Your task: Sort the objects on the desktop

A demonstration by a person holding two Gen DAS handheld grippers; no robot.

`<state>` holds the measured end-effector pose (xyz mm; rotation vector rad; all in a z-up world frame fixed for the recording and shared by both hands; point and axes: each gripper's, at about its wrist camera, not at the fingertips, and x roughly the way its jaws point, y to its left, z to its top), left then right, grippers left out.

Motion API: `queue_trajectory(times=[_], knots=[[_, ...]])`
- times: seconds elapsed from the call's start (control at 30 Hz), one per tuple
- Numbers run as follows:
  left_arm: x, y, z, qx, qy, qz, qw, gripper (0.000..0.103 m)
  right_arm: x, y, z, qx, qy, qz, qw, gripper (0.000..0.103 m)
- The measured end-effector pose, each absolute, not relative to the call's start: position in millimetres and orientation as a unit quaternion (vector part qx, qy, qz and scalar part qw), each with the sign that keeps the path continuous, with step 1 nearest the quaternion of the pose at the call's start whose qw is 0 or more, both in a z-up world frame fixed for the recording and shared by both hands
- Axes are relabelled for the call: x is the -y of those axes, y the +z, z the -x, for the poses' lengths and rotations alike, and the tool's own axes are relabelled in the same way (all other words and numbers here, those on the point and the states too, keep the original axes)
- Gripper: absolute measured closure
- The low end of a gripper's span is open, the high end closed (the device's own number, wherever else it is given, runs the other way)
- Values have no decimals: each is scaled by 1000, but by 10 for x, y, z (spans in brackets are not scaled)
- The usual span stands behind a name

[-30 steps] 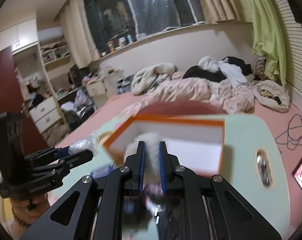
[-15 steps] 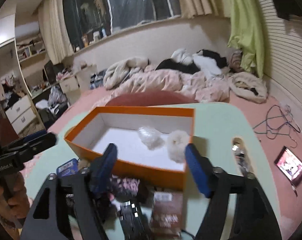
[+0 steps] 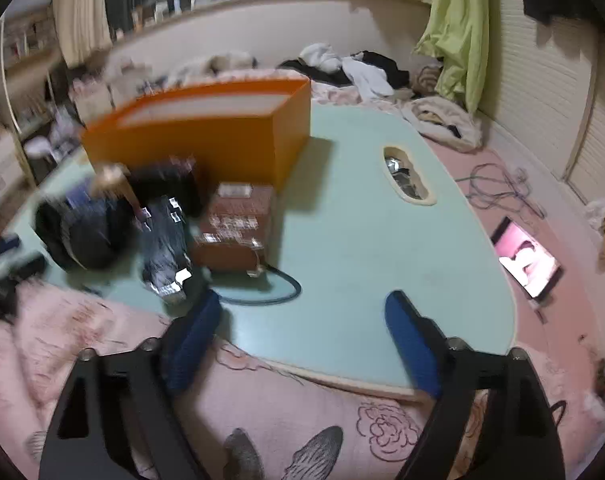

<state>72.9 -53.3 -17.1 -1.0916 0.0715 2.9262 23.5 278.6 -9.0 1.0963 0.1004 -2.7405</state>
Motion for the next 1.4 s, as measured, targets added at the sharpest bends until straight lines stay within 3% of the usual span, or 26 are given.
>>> queue_trajectory(times=[0.33,0.57,0.67,0.87,0.9,0.93,1.4], knots=[[526,-176,-773,-24,939,342,8,0,-2819,-145,-144,-27,-927,-361,98,11],[532,-175,-782,-24,939,342,9,0,-2789,155,-37,7,-933,-341,119,11],[528,-172,-775,-24,939,342,8,0,-2655,102,211,3,-916,-379,135,21],[507,-168,-776,-23,939,342,8,0,-2407,-82,276,-56,-902,-404,145,27],[504,-161,-773,-24,939,342,9,0,-2378,-89,230,-65,-904,-397,146,38],[500,-159,-767,-24,940,341,9,0,-2383,-89,206,-64,-906,-390,148,59],[537,145,-776,-47,955,292,34,0,-2599,85,-23,12,-937,-308,166,61]])
